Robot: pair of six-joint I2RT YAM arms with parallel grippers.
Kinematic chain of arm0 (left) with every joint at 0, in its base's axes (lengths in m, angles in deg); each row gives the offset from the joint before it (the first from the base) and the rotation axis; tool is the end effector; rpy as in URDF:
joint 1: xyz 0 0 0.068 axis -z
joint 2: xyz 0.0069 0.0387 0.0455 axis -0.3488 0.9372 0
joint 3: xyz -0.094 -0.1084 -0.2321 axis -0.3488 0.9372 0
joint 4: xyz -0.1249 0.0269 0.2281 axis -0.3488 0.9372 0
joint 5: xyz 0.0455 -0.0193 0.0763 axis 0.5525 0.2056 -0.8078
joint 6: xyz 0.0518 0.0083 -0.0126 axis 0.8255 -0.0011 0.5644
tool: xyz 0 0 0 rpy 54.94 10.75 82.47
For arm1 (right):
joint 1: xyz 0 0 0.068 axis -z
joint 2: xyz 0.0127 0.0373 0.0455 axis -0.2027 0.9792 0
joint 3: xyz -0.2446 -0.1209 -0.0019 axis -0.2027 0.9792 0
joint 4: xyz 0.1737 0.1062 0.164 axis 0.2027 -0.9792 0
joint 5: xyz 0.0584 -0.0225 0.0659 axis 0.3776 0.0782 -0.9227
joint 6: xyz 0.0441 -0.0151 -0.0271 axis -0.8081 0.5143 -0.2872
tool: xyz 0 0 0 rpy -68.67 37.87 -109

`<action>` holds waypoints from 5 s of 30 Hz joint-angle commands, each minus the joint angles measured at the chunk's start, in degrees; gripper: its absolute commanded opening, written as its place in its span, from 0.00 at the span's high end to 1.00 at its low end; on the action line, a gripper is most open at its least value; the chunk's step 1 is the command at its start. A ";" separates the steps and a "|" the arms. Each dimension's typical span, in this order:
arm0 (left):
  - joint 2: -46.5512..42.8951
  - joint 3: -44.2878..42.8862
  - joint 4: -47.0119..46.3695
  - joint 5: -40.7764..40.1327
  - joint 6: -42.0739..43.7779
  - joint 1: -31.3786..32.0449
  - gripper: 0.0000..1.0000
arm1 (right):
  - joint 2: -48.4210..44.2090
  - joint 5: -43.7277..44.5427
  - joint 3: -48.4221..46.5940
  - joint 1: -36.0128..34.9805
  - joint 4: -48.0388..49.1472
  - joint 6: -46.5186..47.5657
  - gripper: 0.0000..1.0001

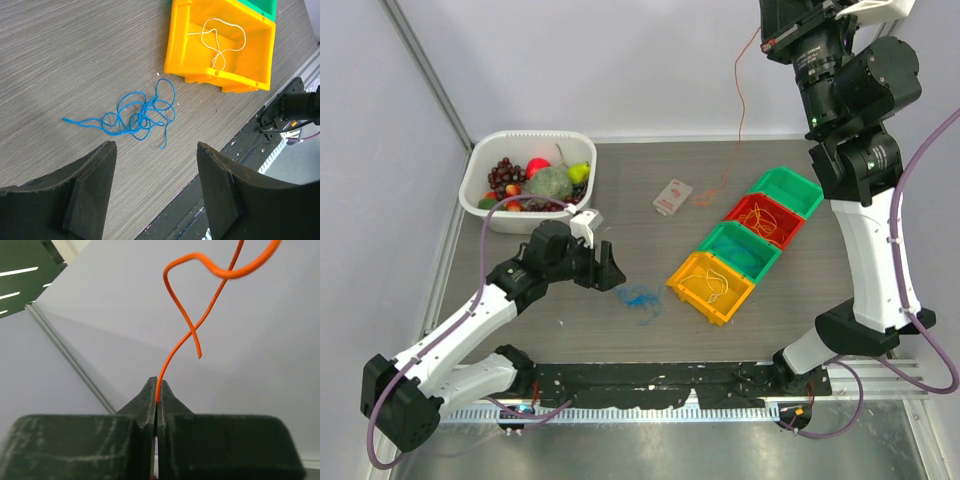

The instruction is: Untangle the cables

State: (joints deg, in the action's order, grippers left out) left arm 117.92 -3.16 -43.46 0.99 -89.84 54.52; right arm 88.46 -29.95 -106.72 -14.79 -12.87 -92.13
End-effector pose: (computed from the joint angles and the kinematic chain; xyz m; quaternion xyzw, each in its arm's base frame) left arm 0.1712 -0.1292 0.2735 0.1421 0.8684 -0.3432 0.3285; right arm 0.2159 0.0995 0.6444 0.0886 0.5118 0.3319 0.7874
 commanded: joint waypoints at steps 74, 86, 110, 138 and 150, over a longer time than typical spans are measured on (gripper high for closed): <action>0.90 0.44 3.03 2.87 6.87 -0.97 0.26 | 44.75 -7.70 4.36 34.48 -50.59 12.33 0.85; 3.72 -2.46 7.42 -1.08 3.18 -1.15 0.25 | 32.63 -2.25 4.97 33.60 -52.35 8.64 0.41; -9.29 4.49 9.18 -2.93 -4.74 -1.24 0.27 | 40.09 -12.10 7.18 30.88 -28.18 3.10 0.50; -3.93 1.85 9.00 -1.35 -1.04 -1.41 0.26 | 49.24 4.42 3.92 27.80 -28.71 5.91 0.84; -3.84 1.85 8.57 -1.17 -0.96 -1.50 0.26 | 43.54 5.39 -0.83 26.48 -34.24 6.36 0.99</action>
State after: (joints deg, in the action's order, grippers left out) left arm 114.23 0.91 -33.43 -1.18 -91.58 53.28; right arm 137.83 -26.08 -103.86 12.21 -44.91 -85.72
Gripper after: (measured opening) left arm 0.740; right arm 0.022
